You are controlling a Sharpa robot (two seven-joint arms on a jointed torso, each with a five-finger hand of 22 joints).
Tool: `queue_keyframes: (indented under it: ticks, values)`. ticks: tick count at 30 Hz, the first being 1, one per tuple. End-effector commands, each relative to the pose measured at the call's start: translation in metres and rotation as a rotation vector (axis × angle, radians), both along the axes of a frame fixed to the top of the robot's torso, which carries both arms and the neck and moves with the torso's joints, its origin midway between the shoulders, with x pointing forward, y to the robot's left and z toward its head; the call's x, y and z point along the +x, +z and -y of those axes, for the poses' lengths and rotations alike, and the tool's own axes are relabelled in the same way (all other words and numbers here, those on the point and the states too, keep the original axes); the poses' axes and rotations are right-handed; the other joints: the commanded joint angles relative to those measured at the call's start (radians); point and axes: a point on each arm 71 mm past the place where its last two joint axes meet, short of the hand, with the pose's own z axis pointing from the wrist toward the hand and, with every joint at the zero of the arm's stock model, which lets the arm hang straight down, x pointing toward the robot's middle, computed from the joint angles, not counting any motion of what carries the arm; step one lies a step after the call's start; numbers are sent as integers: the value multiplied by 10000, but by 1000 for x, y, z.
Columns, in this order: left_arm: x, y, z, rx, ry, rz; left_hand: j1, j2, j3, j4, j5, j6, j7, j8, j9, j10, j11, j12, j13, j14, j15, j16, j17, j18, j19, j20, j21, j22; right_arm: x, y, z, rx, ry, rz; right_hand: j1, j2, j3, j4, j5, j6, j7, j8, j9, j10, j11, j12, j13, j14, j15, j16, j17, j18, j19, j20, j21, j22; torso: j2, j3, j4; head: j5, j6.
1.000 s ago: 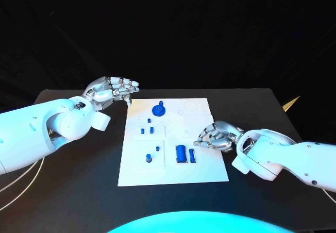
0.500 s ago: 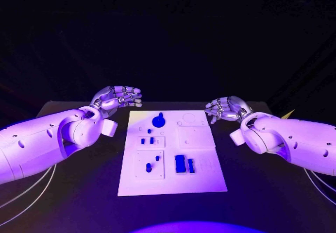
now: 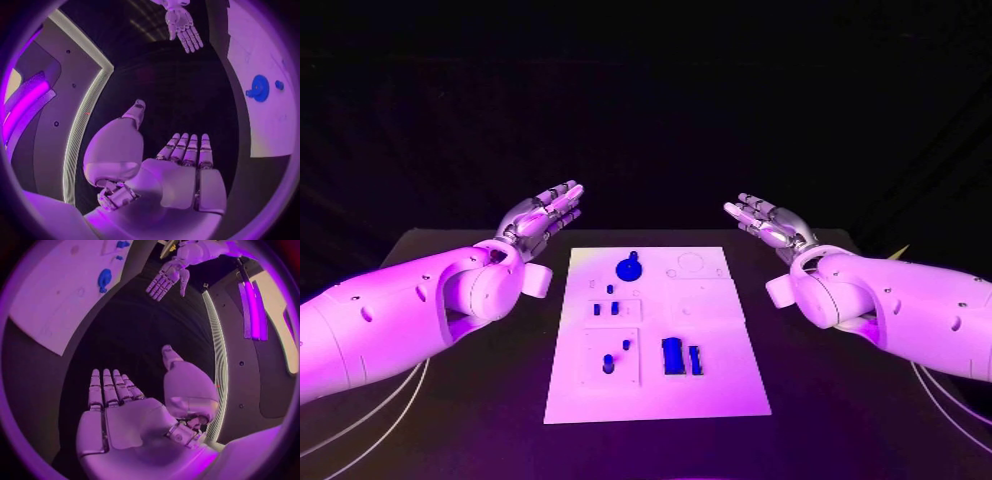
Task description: Assemble the parts on the task board
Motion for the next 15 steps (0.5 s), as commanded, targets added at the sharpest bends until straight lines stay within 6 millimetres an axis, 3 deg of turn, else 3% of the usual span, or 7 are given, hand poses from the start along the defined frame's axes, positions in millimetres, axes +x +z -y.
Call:
queue_keyframes:
  ticks: [1, 3, 7, 11, 15]
  values:
    - [-4, -1, 6, 23, 634, 144, -9522, 481, -1455, -217, -145, -1810, -517, -741, -826, -2121, -465, -575, -156, -1672, -426, -892, -692, -527, -1600, -720, -752, -595, -8, 1, -14, 907, -500, 312, -6852, 426, -1425, -296, -135, -1944, -513, -589, -1283, -2312, -402, -590, -914, -2321, -287, -836, -1222, -530, -2362, -571, -165, -1400, -218, 138, 4, 50, 376]
    - [-10, -5, 12, 29, 980, 134, -9522, 481, -1455, -217, -145, -1810, -517, -741, -826, -2121, -465, -575, -156, -1672, -426, -892, -692, -527, -1600, -720, -752, -595, -16, 1, -28, 1626, -786, 352, -6852, 426, -1425, -296, -135, -1944, -513, -589, -1283, -2312, -402, -590, -914, -2321, -287, -836, -1222, -530, -2362, -571, -165, -1400, -365, 231, 6, 89, 665]
    - [-22, -12, 24, 75, 1645, 98, -9522, 481, -1455, -217, -145, -1810, -517, -741, -826, -2121, -465, -575, -156, -1672, -426, -892, -692, -527, -1600, -720, -752, -595, -30, 1, -48, 2580, -1246, 322, -6852, 426, -1425, -296, -135, -1944, -513, -589, -1283, -2312, -402, -590, -914, -2321, -287, -836, -1222, -530, -2362, -571, -165, -1400, -538, 340, 9, 135, 1007]
    - [-37, -18, 36, 176, 2339, 35, -9522, 481, -1455, -217, -145, -1810, -517, -741, -826, -2121, -465, -575, -156, -1672, -426, -892, -692, -527, -1600, -720, -752, -595, -40, 2, -60, 3177, -1588, 243, -6852, 426, -1425, -296, -135, -1944, -513, -589, -1283, -2312, -402, -590, -914, -2321, -287, -836, -1222, -530, -2362, -571, -165, -1400, -635, 401, 10, 161, 1198]
    - [-46, -21, 44, 272, 2784, -18, -9522, 481, -1455, -217, -145, -1810, -517, -741, -826, -2121, -465, -575, -156, -1672, -426, -892, -692, -527, -1600, -720, -752, -595, -43, 2, -64, 3382, -1717, 202, -6852, 426, -1425, -296, -135, -1944, -513, -589, -1283, -2312, -402, -590, -914, -2321, -287, -836, -1222, -530, -2362, -571, -165, -1400, -646, 408, 11, 164, 1220]
